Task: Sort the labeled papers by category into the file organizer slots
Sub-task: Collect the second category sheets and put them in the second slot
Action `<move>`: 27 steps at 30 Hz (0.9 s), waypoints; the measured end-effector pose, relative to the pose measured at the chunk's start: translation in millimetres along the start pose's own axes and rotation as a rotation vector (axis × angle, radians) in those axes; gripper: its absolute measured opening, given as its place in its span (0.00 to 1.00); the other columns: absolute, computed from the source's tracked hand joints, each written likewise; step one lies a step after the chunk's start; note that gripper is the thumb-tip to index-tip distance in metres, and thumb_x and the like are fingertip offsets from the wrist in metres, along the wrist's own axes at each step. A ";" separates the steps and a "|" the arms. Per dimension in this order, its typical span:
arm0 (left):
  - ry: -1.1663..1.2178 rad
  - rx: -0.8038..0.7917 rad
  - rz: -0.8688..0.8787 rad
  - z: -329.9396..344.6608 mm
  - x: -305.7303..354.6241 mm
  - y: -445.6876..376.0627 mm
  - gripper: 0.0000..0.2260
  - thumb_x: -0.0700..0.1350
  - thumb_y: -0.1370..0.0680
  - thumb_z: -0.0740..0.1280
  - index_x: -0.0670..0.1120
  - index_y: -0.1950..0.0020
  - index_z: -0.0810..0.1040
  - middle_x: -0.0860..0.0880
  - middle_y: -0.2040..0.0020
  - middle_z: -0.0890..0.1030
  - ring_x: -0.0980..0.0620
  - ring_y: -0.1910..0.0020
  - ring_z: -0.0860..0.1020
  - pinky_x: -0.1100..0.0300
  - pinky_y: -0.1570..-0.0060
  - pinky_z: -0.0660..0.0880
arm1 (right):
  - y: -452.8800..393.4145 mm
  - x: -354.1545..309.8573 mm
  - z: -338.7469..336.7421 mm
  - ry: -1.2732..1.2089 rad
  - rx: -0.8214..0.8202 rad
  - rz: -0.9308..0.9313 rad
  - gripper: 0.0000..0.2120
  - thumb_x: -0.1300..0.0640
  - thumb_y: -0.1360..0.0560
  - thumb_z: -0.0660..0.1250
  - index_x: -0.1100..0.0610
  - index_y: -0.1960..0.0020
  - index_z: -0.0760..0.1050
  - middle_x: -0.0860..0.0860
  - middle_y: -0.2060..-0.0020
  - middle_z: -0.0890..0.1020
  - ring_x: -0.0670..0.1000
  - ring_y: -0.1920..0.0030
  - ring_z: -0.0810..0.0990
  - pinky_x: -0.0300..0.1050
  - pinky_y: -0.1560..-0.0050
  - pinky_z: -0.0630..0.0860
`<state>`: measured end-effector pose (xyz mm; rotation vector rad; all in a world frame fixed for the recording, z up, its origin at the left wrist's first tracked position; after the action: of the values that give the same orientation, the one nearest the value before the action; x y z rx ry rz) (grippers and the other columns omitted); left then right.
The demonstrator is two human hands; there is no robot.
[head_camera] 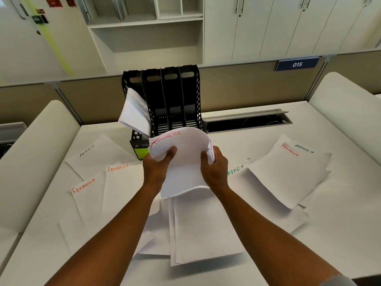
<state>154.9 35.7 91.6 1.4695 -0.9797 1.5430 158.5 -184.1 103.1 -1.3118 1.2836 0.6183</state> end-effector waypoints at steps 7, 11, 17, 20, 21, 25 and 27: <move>0.071 0.005 0.029 -0.3 11.7 -1.0 0.22 0.61 0.35 0.71 0.53 0.45 0.77 0.48 0.50 0.81 0.51 0.50 0.80 0.62 0.56 0.81 | 1.6 -1.9 -1.4 -0.003 -0.034 -0.029 0.13 0.50 0.27 0.65 0.58 0.47 0.77 0.47 0.59 0.79 0.41 0.61 0.77 0.23 0.63 0.71; 0.151 0.025 0.023 -1.9 17.1 -2.8 0.20 0.62 0.28 0.68 0.45 0.49 0.80 0.48 0.56 0.83 0.52 0.57 0.83 0.61 0.62 0.79 | 5.7 7.6 -1.6 0.023 -0.044 -0.006 0.12 0.50 0.26 0.65 0.58 0.50 0.76 0.49 0.61 0.79 0.46 0.63 0.77 0.26 0.65 0.72; 0.186 0.080 0.019 -4.3 21.7 -8.7 0.14 0.58 0.22 0.62 0.49 0.57 0.76 0.54 0.65 0.82 0.57 0.65 0.82 0.66 0.69 0.76 | 7.8 17.6 4.2 0.019 -0.089 0.039 0.07 0.56 0.24 0.68 0.57 0.48 0.77 0.51 0.58 0.81 0.52 0.59 0.79 0.39 0.60 0.77; 0.199 0.138 0.018 -13.1 18.3 -9.1 0.18 0.63 0.25 0.58 0.51 0.62 0.75 0.55 0.69 0.80 0.59 0.67 0.81 0.67 0.69 0.76 | 9.4 18.7 6.4 0.016 -0.114 0.033 0.09 0.55 0.23 0.67 0.58 0.45 0.78 0.51 0.57 0.81 0.50 0.58 0.79 0.36 0.60 0.76; 0.201 0.169 0.027 -17.5 17.5 -8.8 0.19 0.64 0.26 0.57 0.52 0.64 0.74 0.56 0.69 0.80 0.59 0.67 0.81 0.66 0.68 0.76 | 9.8 18.5 6.9 0.009 -0.122 0.026 0.10 0.55 0.23 0.67 0.58 0.44 0.78 0.50 0.56 0.81 0.49 0.58 0.79 0.34 0.60 0.76; 0.168 0.226 0.092 -28.8 16.9 -4.5 0.21 0.69 0.28 0.55 0.55 0.66 0.74 0.58 0.70 0.79 0.60 0.67 0.81 0.70 0.68 0.75 | 11.4 20.3 10.3 -0.031 -0.167 0.040 0.12 0.56 0.23 0.67 0.57 0.40 0.77 0.47 0.55 0.80 0.41 0.58 0.79 0.23 0.61 0.73; 0.124 0.166 0.140 -28.1 16.2 -2.1 0.20 0.70 0.29 0.56 0.56 0.59 0.76 0.59 0.66 0.81 0.62 0.63 0.82 0.71 0.66 0.75 | 11.5 22.2 10.6 -0.039 -0.173 0.057 0.13 0.56 0.23 0.67 0.58 0.39 0.76 0.46 0.55 0.79 0.39 0.58 0.78 0.21 0.62 0.72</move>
<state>145.0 62.7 106.8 1.4226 -0.9156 1.8321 157.5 -178.5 76.5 -1.4003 1.2617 0.8055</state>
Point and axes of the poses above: each hand's wrist, its own y-axis away from the middle knuckle, its own z-axis out of the palm, x = y × z, the point moved 9 cm from there along -y, towards the middle knuckle
